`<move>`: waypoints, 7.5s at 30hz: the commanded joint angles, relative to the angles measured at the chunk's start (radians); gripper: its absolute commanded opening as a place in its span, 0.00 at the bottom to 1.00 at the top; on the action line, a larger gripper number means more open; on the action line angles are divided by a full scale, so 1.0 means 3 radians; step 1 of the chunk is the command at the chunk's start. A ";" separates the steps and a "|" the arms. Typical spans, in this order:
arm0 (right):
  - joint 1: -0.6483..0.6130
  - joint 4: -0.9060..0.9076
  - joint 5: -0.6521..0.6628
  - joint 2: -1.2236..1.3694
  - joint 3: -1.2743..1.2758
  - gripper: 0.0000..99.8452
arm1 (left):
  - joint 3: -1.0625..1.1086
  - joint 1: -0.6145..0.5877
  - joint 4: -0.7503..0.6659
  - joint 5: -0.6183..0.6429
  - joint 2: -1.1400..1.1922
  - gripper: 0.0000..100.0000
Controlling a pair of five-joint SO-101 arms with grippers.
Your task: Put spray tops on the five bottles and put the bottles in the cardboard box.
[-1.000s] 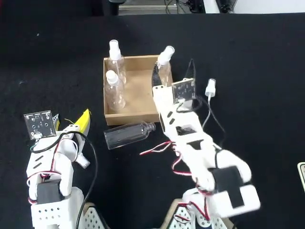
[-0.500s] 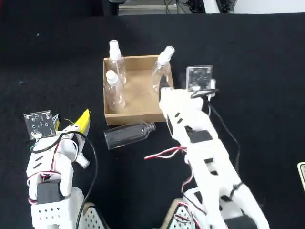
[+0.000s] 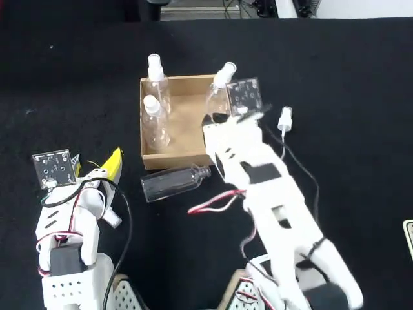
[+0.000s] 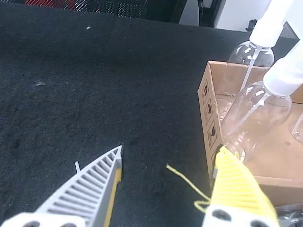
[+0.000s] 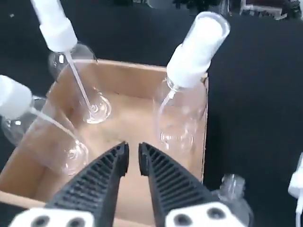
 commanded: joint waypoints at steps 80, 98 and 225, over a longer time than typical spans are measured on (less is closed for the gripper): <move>0.0194 -0.0399 0.0015 0.2417 -0.1557 0.01 | -0.0033 0.0013 -0.0046 0.0020 -0.0041 0.29; 0.0174 -0.0992 0.0015 0.2657 -0.1557 0.01 | -0.0033 0.0013 -0.0046 0.0020 -0.0041 0.29; 0.2603 0.3473 0.1984 0.0734 -0.1997 0.01 | 0.0043 0.0013 -0.0046 0.0015 -0.0041 0.29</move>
